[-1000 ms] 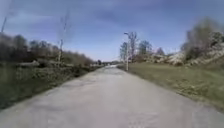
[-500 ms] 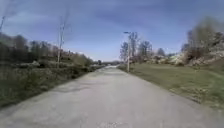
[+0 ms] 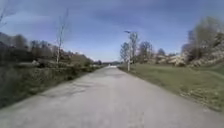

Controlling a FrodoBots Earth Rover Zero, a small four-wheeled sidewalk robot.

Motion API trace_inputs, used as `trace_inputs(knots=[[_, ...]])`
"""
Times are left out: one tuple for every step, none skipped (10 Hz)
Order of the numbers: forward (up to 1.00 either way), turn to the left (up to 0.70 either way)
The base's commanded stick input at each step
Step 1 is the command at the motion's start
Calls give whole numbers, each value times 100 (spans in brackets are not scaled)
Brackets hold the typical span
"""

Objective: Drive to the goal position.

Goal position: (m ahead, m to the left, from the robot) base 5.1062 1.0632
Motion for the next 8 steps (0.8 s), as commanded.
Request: trace_inputs(knots=[[85,0],[85,0],[85,0],[85,0],[85,0],[85,0],[85,0],[85,0]])
